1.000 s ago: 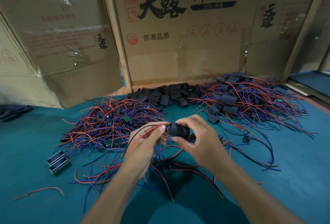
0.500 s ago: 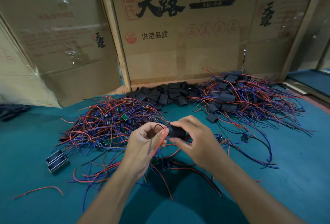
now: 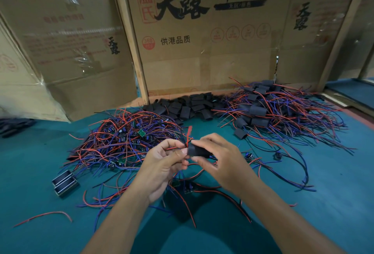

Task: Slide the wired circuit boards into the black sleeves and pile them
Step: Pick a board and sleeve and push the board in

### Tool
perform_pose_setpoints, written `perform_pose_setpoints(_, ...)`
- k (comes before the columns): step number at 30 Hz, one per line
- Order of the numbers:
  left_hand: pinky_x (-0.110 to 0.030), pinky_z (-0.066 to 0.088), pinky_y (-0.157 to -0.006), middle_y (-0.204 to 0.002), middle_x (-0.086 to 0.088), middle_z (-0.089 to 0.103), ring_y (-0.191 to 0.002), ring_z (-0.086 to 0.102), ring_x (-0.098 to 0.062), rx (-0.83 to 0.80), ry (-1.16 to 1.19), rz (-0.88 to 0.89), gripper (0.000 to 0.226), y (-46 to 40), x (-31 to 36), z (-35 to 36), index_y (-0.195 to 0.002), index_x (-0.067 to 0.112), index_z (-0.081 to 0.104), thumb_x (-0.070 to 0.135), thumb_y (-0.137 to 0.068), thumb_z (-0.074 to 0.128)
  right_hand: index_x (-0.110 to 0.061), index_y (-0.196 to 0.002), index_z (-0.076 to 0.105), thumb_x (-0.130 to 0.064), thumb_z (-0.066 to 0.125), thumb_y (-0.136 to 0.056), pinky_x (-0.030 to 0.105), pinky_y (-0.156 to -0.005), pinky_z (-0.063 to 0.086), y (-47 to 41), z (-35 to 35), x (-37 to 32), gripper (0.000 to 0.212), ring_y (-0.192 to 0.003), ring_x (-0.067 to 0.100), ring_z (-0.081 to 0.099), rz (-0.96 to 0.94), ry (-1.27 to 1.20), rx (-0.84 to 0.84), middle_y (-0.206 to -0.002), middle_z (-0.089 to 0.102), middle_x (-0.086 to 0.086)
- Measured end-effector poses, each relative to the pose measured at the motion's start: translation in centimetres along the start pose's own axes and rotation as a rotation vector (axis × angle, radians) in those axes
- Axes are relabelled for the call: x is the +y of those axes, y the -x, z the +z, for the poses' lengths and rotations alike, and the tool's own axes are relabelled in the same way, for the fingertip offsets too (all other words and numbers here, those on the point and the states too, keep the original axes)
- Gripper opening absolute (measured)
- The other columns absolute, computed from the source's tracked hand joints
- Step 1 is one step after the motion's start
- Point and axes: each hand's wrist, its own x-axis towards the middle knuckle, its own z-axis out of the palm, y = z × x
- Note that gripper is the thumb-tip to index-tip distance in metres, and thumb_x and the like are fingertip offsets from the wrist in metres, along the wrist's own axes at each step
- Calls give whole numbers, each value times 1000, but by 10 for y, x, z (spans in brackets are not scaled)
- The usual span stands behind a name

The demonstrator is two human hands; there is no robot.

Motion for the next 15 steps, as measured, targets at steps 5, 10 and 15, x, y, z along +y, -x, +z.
perform_pose_setpoints(5,-19,53,-50,-66,-9,62,-50,56,-11,4,72,-123,14,0,0,3,-89,8,56,-2,-82,63,-6,-123,65,-17,69,-89,20,-87,43,2,0,-1,36,-97,14,59,-27,-7,-34,-109,61,4)
perform_pose_setpoints(10,-15,47,-48,-63,-4,57,-49,50,-8,10,79,-184,11,0,-2,3,-96,6,55,-5,-93,54,-8,-122,65,-6,67,-85,20,-83,42,3,5,1,37,-94,14,57,-52,48,-79,-107,62,4)
perform_pose_setpoints(15,-15,44,-47,-62,-2,55,-49,46,-7,15,94,-214,16,-1,-4,4,-92,6,58,3,-78,65,-12,-119,64,-8,61,-87,31,-79,48,3,7,3,32,-92,21,59,-34,92,-115,-105,61,3)
